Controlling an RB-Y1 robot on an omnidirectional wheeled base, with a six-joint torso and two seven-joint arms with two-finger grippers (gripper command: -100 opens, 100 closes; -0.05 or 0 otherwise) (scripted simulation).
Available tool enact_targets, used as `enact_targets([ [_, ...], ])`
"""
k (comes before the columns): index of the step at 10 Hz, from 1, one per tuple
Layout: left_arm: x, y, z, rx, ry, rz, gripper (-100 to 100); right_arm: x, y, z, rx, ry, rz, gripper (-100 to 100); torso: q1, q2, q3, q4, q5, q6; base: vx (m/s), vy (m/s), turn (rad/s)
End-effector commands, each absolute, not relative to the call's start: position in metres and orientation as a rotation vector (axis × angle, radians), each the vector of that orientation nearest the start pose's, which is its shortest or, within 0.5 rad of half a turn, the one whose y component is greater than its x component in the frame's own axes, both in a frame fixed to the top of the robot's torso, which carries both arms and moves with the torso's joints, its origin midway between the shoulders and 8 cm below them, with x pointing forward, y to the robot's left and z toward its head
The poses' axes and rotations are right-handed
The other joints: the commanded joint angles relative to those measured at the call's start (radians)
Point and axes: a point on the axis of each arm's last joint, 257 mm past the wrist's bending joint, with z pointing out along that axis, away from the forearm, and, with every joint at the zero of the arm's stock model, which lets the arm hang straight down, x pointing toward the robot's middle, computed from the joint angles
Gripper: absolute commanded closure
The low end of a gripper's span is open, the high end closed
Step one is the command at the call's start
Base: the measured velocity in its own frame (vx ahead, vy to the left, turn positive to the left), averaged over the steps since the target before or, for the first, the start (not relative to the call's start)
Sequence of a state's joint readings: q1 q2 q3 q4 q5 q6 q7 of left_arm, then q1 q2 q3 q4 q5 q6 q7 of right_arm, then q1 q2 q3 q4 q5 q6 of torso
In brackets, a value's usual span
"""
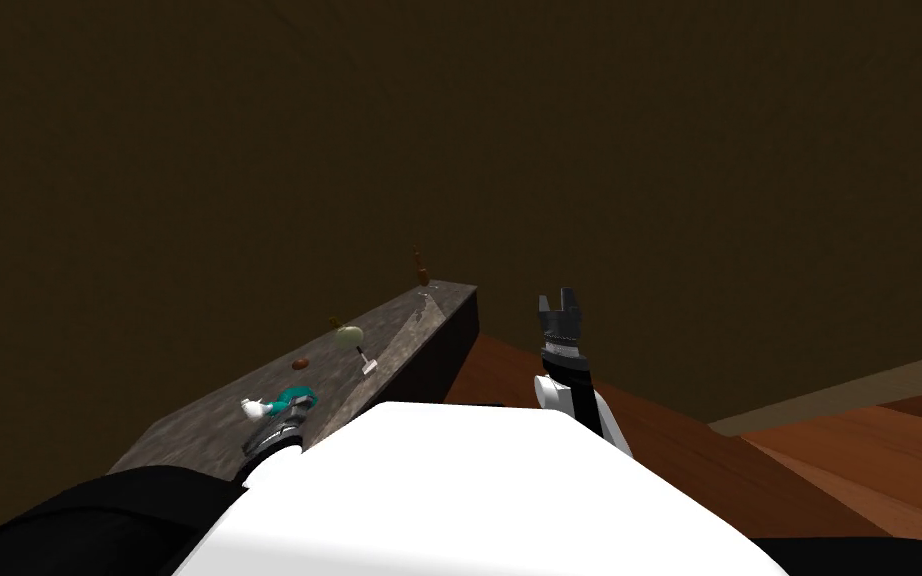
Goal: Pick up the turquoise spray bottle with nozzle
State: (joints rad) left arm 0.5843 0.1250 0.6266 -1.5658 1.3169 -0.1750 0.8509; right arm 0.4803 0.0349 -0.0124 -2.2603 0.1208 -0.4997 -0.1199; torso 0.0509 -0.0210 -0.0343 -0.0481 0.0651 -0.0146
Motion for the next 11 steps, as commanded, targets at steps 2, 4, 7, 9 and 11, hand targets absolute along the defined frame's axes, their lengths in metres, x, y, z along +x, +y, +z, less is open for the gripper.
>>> enact_targets([
  [2,0.113,0.660,-0.314,-1.755,-1.094,-1.492,100,0.351,-0.271,0.021,0.656,0.627,1.331,0,0.001,-0.002,-0.001,0.000,0.000,0.000,0.055,0.034,-0.171],
  [4,0.093,0.661,-0.309,-1.759,-1.068,-1.458,100,0.351,-0.271,0.021,0.656,0.627,1.331,0,-0.001,0.000,0.000,0.000,-0.001,-0.002,0.011,0.008,0.021],
  [7,0.051,0.656,-0.288,-1.703,-1.110,-1.445,100,0.351,-0.271,0.021,0.656,0.627,1.331,0,0.003,-0.002,-0.001,-0.001,0.001,0.001,0.049,0.048,-0.196],
  [9,0.025,0.650,-0.273,-1.643,-1.167,-1.447,100,0.351,-0.271,0.021,0.656,0.627,1.331,0,-0.001,0.000,0.000,0.000,0.000,-0.001,0.033,0.023,-0.134],
  [11,0.015,0.648,-0.253,-1.640,-1.126,-1.447,100,0.351,-0.271,0.021,0.656,0.627,1.331,0,0.002,-0.003,-0.001,0.000,0.000,0.002,0.047,0.046,-0.142],
])
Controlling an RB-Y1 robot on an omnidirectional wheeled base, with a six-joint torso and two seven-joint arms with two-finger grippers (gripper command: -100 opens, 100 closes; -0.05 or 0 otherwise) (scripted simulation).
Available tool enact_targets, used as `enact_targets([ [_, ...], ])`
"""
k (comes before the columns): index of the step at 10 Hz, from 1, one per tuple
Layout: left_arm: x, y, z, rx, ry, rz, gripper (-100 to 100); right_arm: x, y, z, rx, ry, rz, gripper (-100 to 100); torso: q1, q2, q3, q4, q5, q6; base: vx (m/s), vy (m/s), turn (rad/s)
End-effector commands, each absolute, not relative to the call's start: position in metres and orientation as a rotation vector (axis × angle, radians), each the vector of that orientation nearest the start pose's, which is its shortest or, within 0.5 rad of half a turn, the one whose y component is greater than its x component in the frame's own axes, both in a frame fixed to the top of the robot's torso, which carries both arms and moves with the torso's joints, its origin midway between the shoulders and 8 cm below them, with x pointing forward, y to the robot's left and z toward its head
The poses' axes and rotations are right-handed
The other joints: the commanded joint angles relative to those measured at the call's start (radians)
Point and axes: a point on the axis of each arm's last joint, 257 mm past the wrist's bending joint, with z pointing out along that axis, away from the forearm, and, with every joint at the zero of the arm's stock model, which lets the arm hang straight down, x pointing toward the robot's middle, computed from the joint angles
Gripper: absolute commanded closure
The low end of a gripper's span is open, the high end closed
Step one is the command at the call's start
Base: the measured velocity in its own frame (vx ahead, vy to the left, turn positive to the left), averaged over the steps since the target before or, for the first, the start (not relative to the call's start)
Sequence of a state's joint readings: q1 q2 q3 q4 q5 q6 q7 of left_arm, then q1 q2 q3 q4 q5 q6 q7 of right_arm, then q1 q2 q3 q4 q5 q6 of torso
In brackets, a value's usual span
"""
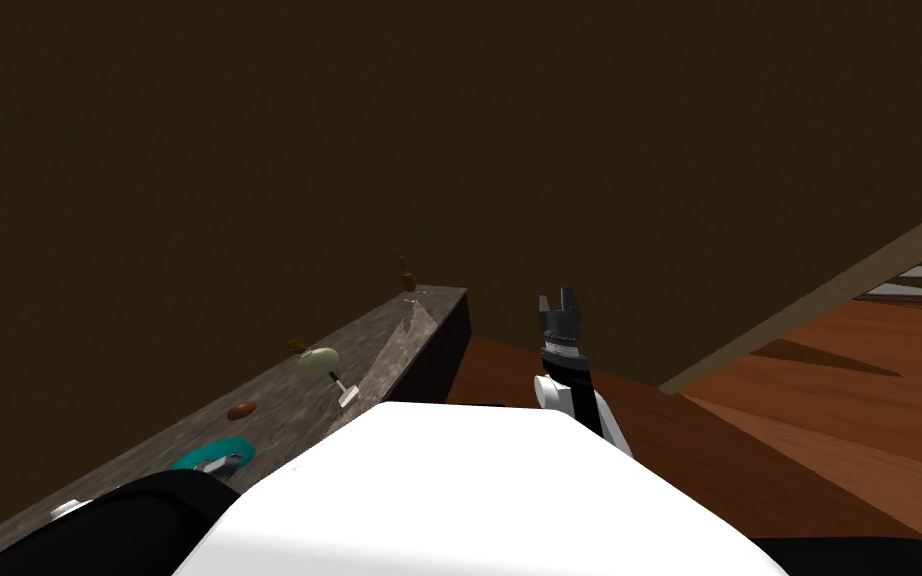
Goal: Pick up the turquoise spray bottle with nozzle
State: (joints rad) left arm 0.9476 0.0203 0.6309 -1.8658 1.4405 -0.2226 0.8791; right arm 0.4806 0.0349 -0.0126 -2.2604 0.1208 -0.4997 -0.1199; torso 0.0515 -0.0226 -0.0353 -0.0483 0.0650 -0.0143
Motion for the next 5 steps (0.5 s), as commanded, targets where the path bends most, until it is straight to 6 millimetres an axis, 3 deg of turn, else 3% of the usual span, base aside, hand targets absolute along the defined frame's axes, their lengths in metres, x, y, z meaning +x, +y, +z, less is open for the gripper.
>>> enact_targets([
  [1,0.007,0.647,-0.243,-1.643,-1.100,-1.433,100,0.351,-0.271,0.021,0.656,0.627,1.331,0,0.000,0.000,0.000,0.000,0.000,0.000,0.016,0.014,0.034],
  [3,-0.008,0.647,-0.243,-1.651,-1.090,-1.397,100,0.351,-0.271,0.021,0.656,0.626,1.331,0,-0.003,0.003,0.001,0.000,0.000,0.000,-0.002,-0.007,0.004],
  [4,-0.003,0.649,-0.245,-1.650,-1.093,-1.407,100,0.351,-0.271,0.021,0.656,0.626,1.331,0,-0.003,0.003,0.002,0.000,-0.001,-0.001,0.000,0.000,0.000],
  [5,-0.004,0.649,-0.245,-1.649,-1.095,-1.406,0,0.351,-0.271,0.021,0.656,0.626,1.331,0,-0.003,0.003,0.001,0.000,-0.001,0.000,0.000,0.000,0.000],
])
